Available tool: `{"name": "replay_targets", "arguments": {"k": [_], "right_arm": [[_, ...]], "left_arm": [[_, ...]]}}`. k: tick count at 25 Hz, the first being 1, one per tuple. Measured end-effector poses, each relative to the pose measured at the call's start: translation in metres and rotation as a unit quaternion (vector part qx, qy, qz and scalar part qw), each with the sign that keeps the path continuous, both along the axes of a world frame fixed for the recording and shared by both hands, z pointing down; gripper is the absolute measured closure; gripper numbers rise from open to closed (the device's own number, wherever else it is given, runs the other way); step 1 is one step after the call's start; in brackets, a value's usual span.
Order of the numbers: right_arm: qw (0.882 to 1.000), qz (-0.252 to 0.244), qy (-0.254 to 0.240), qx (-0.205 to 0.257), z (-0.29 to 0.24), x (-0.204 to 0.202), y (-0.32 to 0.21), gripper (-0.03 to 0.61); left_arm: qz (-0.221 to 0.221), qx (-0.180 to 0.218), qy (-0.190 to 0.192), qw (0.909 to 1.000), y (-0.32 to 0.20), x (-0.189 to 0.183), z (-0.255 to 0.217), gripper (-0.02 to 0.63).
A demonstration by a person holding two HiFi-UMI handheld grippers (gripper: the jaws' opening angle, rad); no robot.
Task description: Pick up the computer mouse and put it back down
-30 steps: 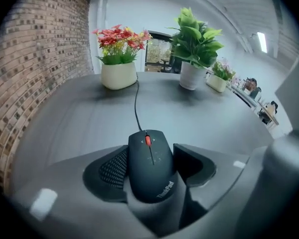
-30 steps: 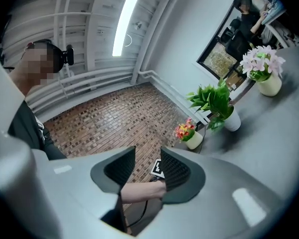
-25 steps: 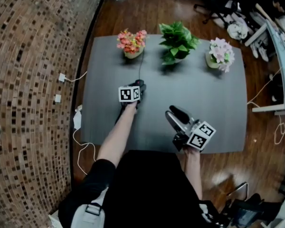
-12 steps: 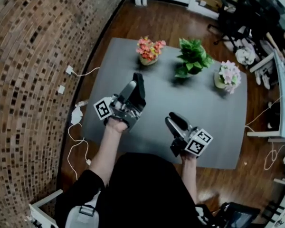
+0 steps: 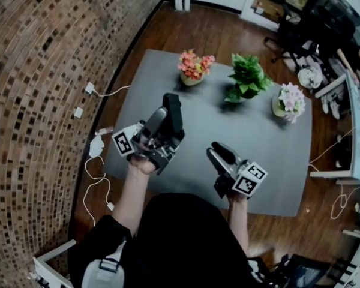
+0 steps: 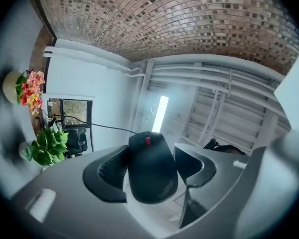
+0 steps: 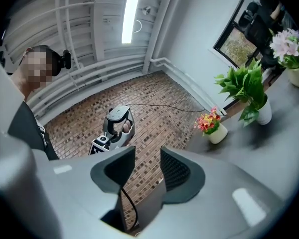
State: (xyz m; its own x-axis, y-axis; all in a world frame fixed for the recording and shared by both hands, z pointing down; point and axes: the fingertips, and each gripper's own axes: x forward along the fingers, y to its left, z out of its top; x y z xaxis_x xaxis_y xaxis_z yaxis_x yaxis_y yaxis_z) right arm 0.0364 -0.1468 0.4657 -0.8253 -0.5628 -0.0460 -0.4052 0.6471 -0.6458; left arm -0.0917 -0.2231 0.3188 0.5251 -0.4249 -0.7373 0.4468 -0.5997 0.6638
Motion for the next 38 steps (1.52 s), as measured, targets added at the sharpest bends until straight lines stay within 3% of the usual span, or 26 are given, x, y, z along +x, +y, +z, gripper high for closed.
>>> {"name": "replay_targets", "arguments": {"k": [2, 5, 9, 13, 17, 20, 22, 24, 26, 28, 29, 30, 31, 32, 34, 36, 38], "right_arm": [[1.000, 0.004, 0.000, 0.000, -0.001, 0.002, 0.000, 0.436], [1.000, 0.013, -0.001, -0.003, 0.002, 0.007, 0.001, 0.436], [1.000, 0.030, -0.004, -0.010, 0.009, 0.019, 0.004, 0.436], [0.999, 0.046, -0.009, -0.014, 0.012, 0.032, 0.005, 0.436], [0.998, 0.055, -0.010, -0.014, 0.012, 0.039, 0.006, 0.436], [0.998, 0.062, -0.010, -0.018, 0.014, 0.043, 0.007, 0.436], [0.998, 0.063, -0.011, -0.022, 0.017, 0.044, 0.008, 0.436], [0.998, 0.060, -0.012, -0.023, 0.019, 0.042, 0.008, 0.436], [0.998, 0.057, -0.013, -0.022, 0.018, 0.040, 0.006, 0.436], [0.998, 0.056, -0.013, -0.021, 0.018, 0.040, 0.005, 0.435], [0.998, 0.056, -0.013, -0.020, 0.018, 0.041, 0.005, 0.436], [0.998, 0.056, -0.014, -0.020, 0.018, 0.042, 0.005, 0.436], [0.998, 0.057, -0.014, -0.021, 0.018, 0.043, 0.005, 0.436], [0.998, 0.057, -0.015, -0.023, 0.018, 0.044, 0.005, 0.436], [0.998, 0.057, -0.013, -0.026, 0.018, 0.045, 0.005, 0.436], [0.998, 0.055, -0.011, -0.027, 0.018, 0.045, 0.006, 0.436], [0.998, 0.052, -0.009, -0.026, 0.019, 0.045, 0.006, 0.436]], "left_arm": [[0.002, 0.002, -0.036, 0.9994, -0.001, 0.010, 0.012, 0.327], [0.003, 0.005, -0.133, 0.9911, -0.005, 0.032, 0.050, 0.327], [0.018, -0.023, -0.276, 0.9608, -0.015, 0.065, 0.138, 0.327], [0.039, -0.066, -0.394, 0.9160, -0.017, 0.078, 0.234, 0.327], [0.057, -0.093, -0.512, 0.8518, -0.007, 0.074, 0.321, 0.327], [0.097, -0.092, -0.573, 0.8088, 0.010, 0.076, 0.366, 0.327], [0.134, -0.078, -0.595, 0.7889, 0.025, 0.085, 0.383, 0.327], [0.167, -0.061, -0.598, 0.7811, 0.037, 0.097, 0.390, 0.327], [0.181, -0.048, -0.581, 0.7920, 0.039, 0.111, 0.388, 0.327], [0.154, -0.048, -0.565, 0.8094, 0.024, 0.117, 0.378, 0.327], [0.126, -0.057, -0.567, 0.8122, 0.010, 0.112, 0.375, 0.327], [0.091, -0.073, -0.579, 0.8071, -0.006, 0.101, 0.375, 0.327], [0.050, -0.091, -0.601, 0.7923, -0.023, 0.085, 0.377, 0.327], [0.007, -0.107, -0.631, 0.7683, -0.039, 0.067, 0.383, 0.327], [-0.061, -0.131, -0.696, 0.7037, -0.062, 0.037, 0.406, 0.327], [-0.088, -0.145, -0.744, 0.6468, -0.071, 0.025, 0.431, 0.327], [-0.091, -0.141, -0.781, 0.6022, -0.071, 0.028, 0.451, 0.327]]}}
